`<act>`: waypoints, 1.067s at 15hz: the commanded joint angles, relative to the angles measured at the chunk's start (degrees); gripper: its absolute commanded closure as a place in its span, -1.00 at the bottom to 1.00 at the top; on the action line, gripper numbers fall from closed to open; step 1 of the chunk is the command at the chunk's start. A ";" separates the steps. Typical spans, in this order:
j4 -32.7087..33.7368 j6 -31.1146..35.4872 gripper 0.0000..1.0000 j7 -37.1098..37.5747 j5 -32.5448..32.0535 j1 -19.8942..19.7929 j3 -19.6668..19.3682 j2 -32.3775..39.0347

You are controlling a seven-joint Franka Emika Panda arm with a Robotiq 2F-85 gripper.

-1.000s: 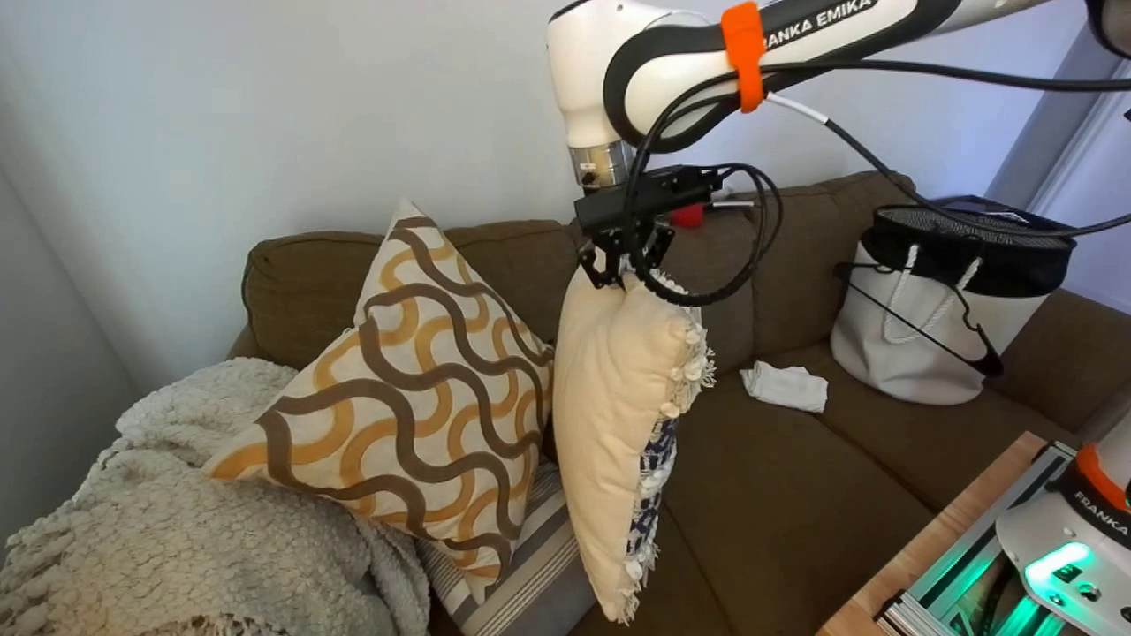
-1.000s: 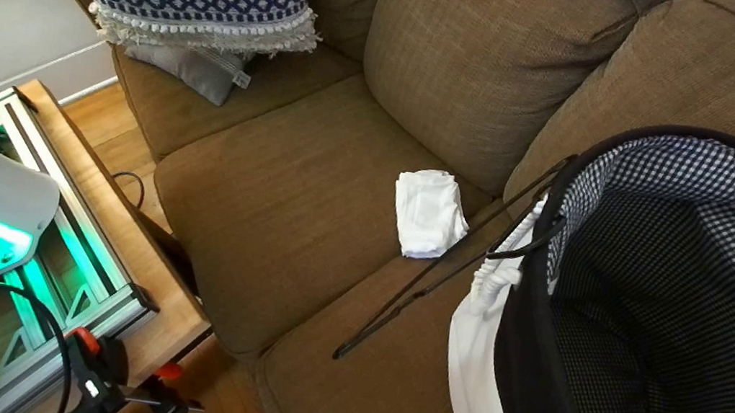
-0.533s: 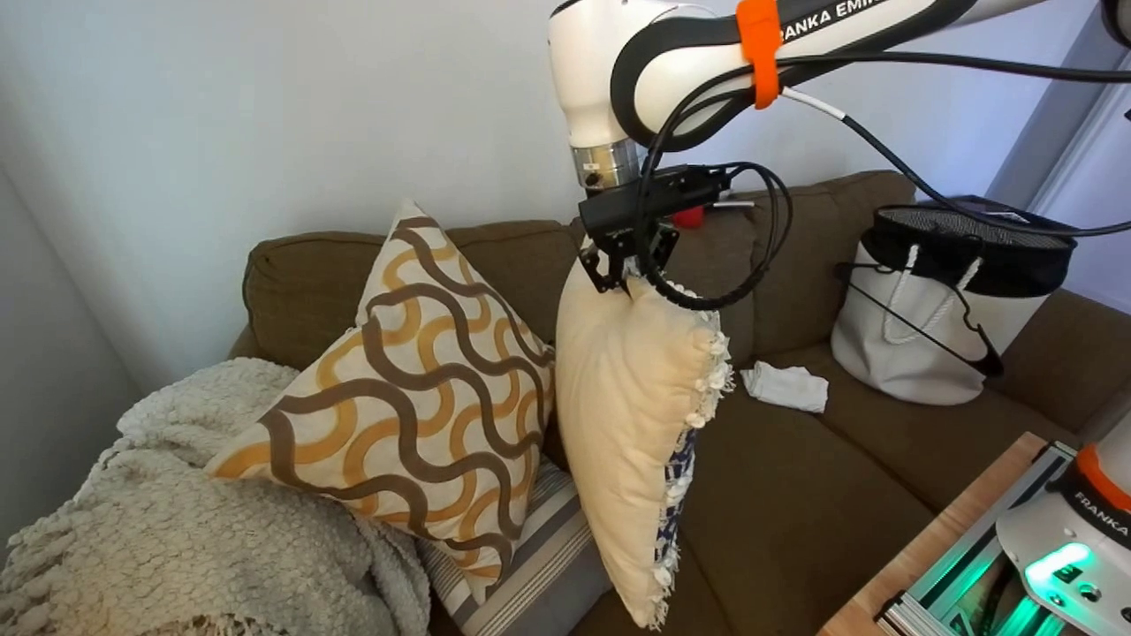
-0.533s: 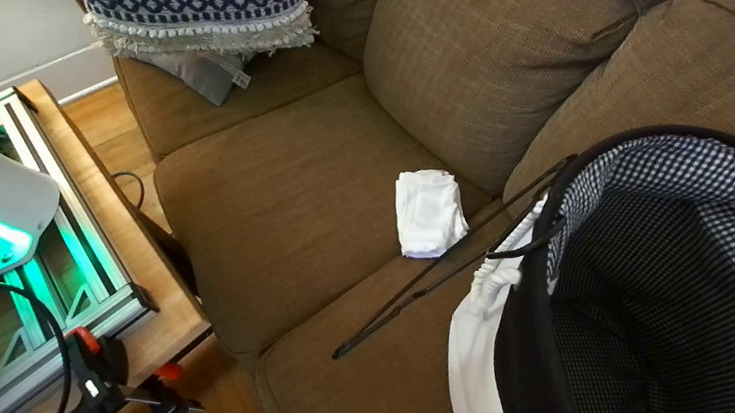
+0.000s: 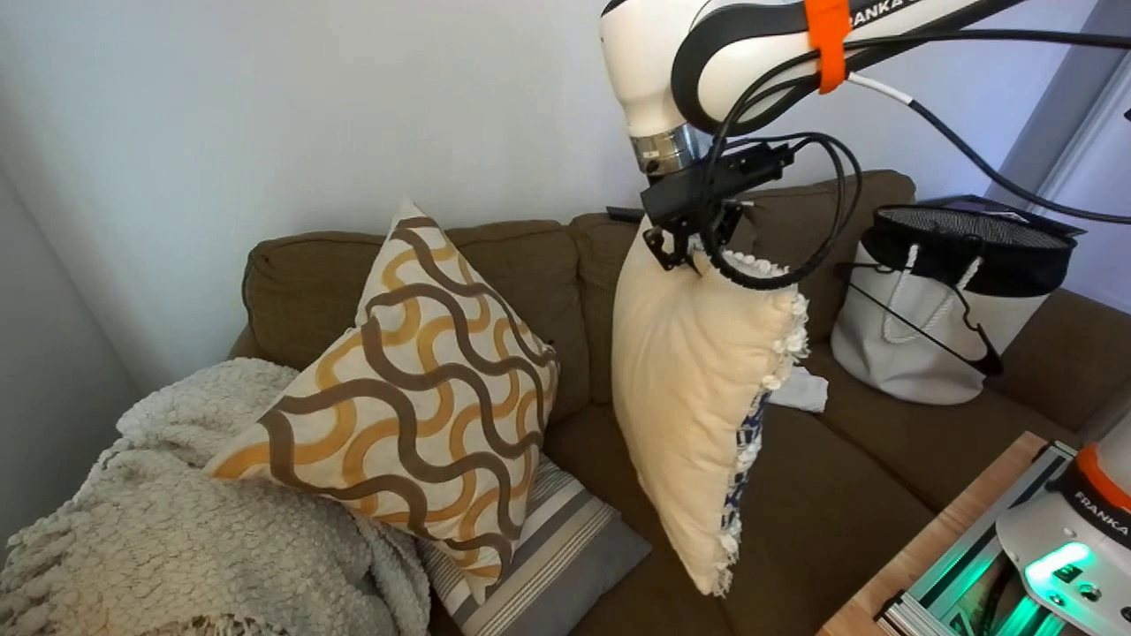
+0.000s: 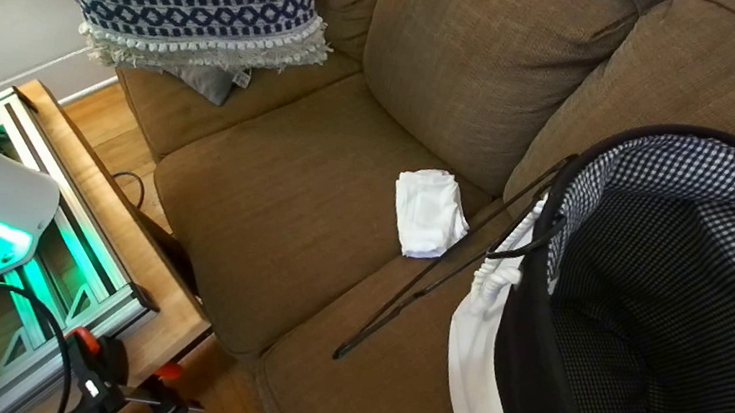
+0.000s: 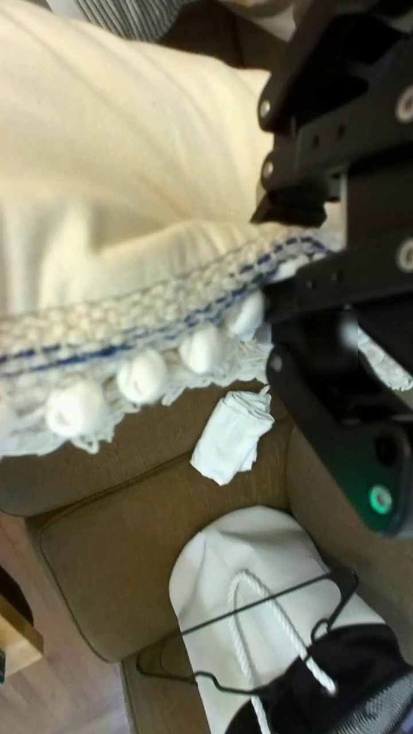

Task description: Pick up the white and blue throw pillow and move it to the right side of the couch

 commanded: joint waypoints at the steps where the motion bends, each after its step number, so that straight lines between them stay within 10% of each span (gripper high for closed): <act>1: -6.04 -6.24 0.93 -0.42 -5.13 -3.50 1.28 -10.86; 11: -22.40 -12.97 0.93 -23.08 -9.40 -16.11 -0.37 -32.91; 16: -24.79 -10.44 0.72 -24.46 -8.09 -21.20 -0.44 -32.74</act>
